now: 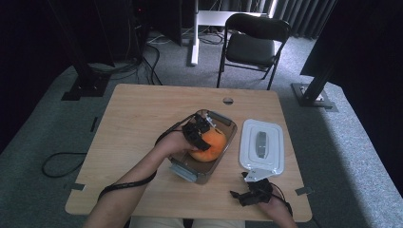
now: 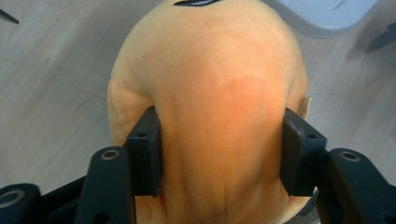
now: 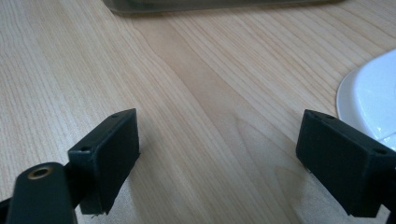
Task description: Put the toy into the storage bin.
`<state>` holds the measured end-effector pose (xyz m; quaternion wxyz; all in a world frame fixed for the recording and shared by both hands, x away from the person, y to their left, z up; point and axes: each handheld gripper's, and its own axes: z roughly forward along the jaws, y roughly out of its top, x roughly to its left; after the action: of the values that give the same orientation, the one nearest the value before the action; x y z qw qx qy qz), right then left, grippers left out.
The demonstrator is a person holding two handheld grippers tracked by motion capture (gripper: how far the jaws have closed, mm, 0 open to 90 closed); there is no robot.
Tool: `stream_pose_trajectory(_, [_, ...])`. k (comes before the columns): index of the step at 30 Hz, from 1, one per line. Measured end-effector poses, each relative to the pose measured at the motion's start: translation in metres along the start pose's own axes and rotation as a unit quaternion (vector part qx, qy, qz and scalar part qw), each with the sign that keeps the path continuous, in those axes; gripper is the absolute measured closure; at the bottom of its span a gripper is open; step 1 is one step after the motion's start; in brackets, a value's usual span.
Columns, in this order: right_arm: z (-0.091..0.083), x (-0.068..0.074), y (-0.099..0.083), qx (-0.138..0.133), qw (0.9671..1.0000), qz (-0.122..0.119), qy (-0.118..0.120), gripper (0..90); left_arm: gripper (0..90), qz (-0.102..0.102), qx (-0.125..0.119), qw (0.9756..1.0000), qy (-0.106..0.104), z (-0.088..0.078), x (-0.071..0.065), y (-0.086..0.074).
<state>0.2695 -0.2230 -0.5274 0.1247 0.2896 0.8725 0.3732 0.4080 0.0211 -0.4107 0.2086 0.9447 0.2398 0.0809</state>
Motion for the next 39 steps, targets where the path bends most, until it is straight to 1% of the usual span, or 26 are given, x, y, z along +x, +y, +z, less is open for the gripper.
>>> stream_pose_trajectory(4, [0.0,0.0,0.0,0.0,1.0,0.0,0.0,13.0,38.8,0.004,0.002,1.0,0.003,0.0,-0.001,0.0])
stream_pose_trajectory(5, [0.0,0.0,0.0,0.0,1.0,0.0,0.0,13.0,37.6,0.009,0.003,0.9999,0.005,0.0,-0.002,0.0])
stream_pose_trajectory(6, [0.0,0.0,0.0,0.0,1.0,0.001,-0.001,13.0,35.1,0.021,0.004,0.9997,0.01,0.0,-0.004,0.0])
stream_pose_trajectory(7, [0.0,0.0,0.0,0.0,1.0,0.002,-0.001,13.0,32.1,0.027,0.01,0.9995,0.014,0.0,-0.005,0.0])
stream_pose_trajectory(8, [0.0,0.0,0.0,0.0,1.0,0.003,-0.001,13.0,30.8,0.028,0.012,0.9994,0.017,0.0,-0.006,0.0])
stream_pose_trajectory(13, [0.0,0.0,0.0,0.0,1.0,0.002,-0.001,13.0,28.3,0.018,0.006,0.9997,0.015,-0.004,-0.004,-0.001])
stream_pose_trajectory(16, [0.0,0.0,0.0,0.0,1.0,0.002,-0.001,13.0,26.5,0.01,-0.009,0.9999,0.01,-0.01,-0.003,-0.002])
stream_pose_trajectory(17, [0.0,0.0,0.0,0.0,1.0,0.002,-0.001,13.0,22.2,0.009,-0.011,0.9999,0.009,-0.012,-0.003,-0.002])
stream_pose_trajectory(18, [0.0,0.0,0.0,0.0,1.0,0.002,-0.001,13.0,18.0,0.004,-0.016,0.9998,0.01,-0.014,-0.003,-0.001])
stream_pose_trajectory(19, [0.0,0.0,0.0,0.0,1.0,0.003,-0.001,13.0,17.9,0.003,-0.017,0.9998,0.01,-0.016,-0.003,-0.002])
stream_pose_trajectory(23, [0.0,0.0,0.0,0.0,1.0,0.003,-0.001,13.0,14.7,0.005,-0.025,0.9997,0.001,-0.022,-0.004,-0.004])
stream_pose_trajectory(24, [0.0,0.0,0.0,0.0,1.0,0.003,-0.001,13.0,14.5,0.001,-0.029,0.9996,-0.004,-0.023,-0.004,-0.005])
stream_pose_trajectory(25, [0.0,0.0,0.0,0.0,1.0,0.003,-0.002,13.0,11.2,0.003,-0.029,0.9995,-0.009,-0.024,-0.003,-0.006])
stream_pose_trajectory(27, [0.0,0.0,0.0,-0.001,1.0,0.003,-0.002,13.0,10.3,0.006,-0.033,0.9993,-0.012,-0.025,-0.003,-0.009])
stream_pose_trajectory(31, [-0.001,0.0,-0.001,0.0,1.0,0.004,-0.003,13.0,8.8,0.008,-0.045,0.9983,-0.037,-0.029,-0.001,-0.016])
stream_pose_trajectory(32, [-0.001,0.0,-0.001,0.0,1.0,0.003,-0.003,13.0,8.7,0.012,-0.047,0.9981,-0.038,-0.029,0.0,-0.018])
stream_pose_trajectory(34, [-0.001,0.0,-0.001,0.0,1.0,0.003,-0.003,13.0,1.5,0.015,-0.045,0.9981,-0.038,-0.031,-0.001,-0.02])
stream_pose_trajectory(35, [-0.001,0.0,-0.001,0.0,1.0,0.003,-0.003,13.0,1.5,0.01,-0.048,0.9983,-0.031,-0.032,0.0,-0.021])
stream_pose_trajectory(36, [-0.001,0.0,-0.001,0.0,1.0,0.004,-0.003,13.0,1.5,0.013,-0.049,0.9983,-0.029,-0.033,0.0,-0.023])
stream_pose_trajectory(37, [-0.001,0.0,-0.001,0.0,1.0,0.004,-0.003,13.0,1.5,0.012,-0.052,0.998,-0.035,-0.035,0.0,-0.024])
stream_pose_trajectory(38, [-0.001,0.0,-0.001,0.0,1.0,0.004,-0.003,13.0,1.6,0.009,-0.056,0.9978,-0.035,-0.037,0.0,-0.025])
stream_pose_trajectory(39, [-0.001,0.0,-0.001,0.0,1.0,0.004,-0.003,13.0,1.6,0.016,-0.058,0.9976,-0.034,-0.039,0.0,-0.027])
